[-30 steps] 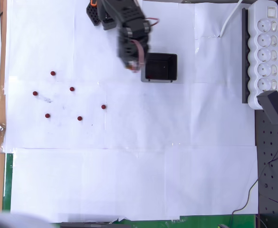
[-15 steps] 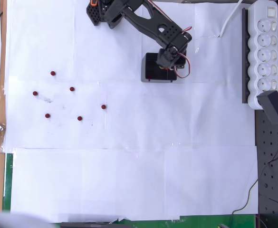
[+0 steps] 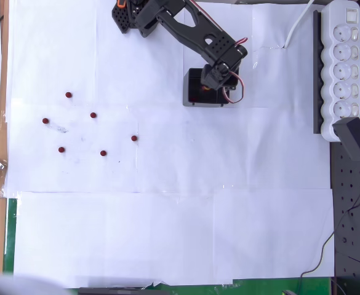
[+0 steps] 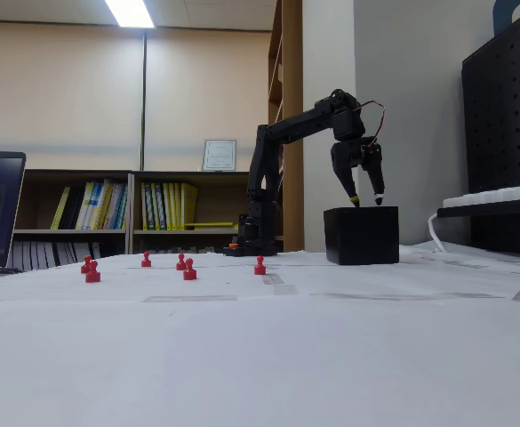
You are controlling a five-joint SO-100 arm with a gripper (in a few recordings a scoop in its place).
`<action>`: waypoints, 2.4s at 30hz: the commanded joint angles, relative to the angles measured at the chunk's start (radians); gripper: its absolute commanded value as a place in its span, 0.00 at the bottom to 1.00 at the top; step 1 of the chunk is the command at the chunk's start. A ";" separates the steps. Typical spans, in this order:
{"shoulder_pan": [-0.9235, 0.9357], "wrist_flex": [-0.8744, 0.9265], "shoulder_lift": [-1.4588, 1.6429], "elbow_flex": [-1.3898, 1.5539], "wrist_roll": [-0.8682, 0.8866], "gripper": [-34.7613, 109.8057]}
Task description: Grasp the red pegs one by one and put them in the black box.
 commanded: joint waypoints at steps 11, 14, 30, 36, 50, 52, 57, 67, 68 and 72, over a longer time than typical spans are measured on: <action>0.836 -0.696 -0.850 -1.106 0.577 0.34; 0.988 -0.862 -0.871 -1.299 0.669 0.33; 1.344 -1.980 -0.500 -1.798 0.828 0.33; 1.410 -2.108 -0.373 -1.793 0.818 0.33; 1.434 -2.227 -0.198 -1.721 0.773 0.33; 1.431 -2.227 -0.178 -1.704 0.775 0.33; 1.427 -2.226 -0.135 -1.654 0.764 0.33; 1.454 -2.214 -0.055 -1.559 0.753 0.33; 1.457 -2.214 -0.048 -1.551 0.753 0.33; 1.463 -2.214 -0.025 -1.531 0.755 0.33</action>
